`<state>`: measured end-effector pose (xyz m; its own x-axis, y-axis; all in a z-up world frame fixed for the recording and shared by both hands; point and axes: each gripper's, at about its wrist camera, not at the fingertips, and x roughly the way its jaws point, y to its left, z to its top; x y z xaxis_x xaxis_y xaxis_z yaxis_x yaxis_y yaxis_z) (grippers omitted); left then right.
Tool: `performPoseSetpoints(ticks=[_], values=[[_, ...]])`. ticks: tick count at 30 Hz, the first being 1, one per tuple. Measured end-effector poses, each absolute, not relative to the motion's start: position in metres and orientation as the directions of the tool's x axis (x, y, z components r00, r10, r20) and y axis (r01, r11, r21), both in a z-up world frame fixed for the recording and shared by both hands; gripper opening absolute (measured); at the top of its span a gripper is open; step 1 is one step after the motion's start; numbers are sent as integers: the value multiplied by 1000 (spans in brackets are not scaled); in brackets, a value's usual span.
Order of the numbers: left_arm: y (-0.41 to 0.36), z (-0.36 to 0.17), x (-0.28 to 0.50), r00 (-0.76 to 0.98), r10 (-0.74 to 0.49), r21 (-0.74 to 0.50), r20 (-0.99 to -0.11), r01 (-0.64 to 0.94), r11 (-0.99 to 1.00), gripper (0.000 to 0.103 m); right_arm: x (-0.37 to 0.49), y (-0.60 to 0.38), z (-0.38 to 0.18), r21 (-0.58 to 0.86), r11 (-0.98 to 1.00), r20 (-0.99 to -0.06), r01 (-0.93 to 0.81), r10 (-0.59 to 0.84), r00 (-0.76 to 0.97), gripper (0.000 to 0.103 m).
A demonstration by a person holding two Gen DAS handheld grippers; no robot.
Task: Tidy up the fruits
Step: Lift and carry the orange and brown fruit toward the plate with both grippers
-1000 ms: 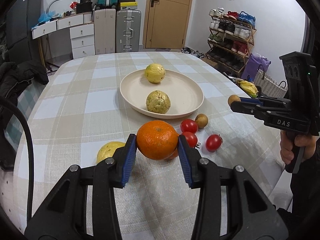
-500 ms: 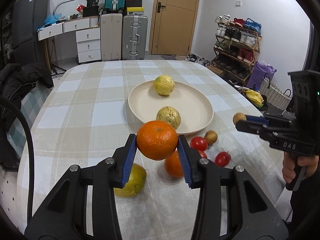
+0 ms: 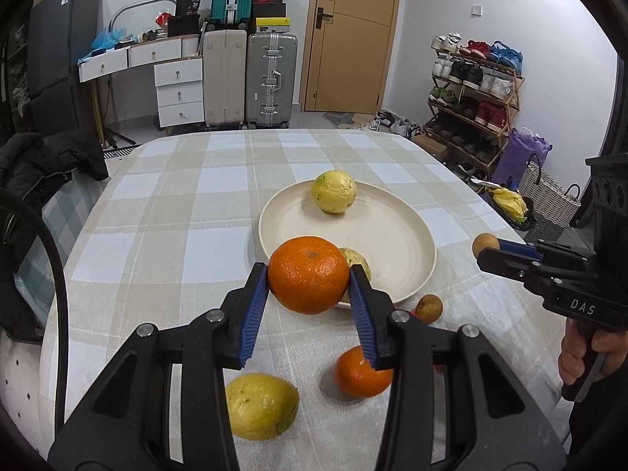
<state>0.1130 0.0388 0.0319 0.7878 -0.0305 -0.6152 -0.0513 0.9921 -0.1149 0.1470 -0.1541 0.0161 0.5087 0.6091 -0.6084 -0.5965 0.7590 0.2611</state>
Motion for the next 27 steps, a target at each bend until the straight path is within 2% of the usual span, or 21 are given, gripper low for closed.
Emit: performPoseSetpoints(ticks=[10, 27], values=[[32, 33, 137, 785, -39, -116, -619, -42, 992, 39, 162, -151, 21, 285, 768, -604, -573, 609, 515, 24], [20, 5, 170, 732, -18, -89, -681, -59, 994, 39, 174, -149, 17, 297, 772, -623, -562, 602, 499, 24]])
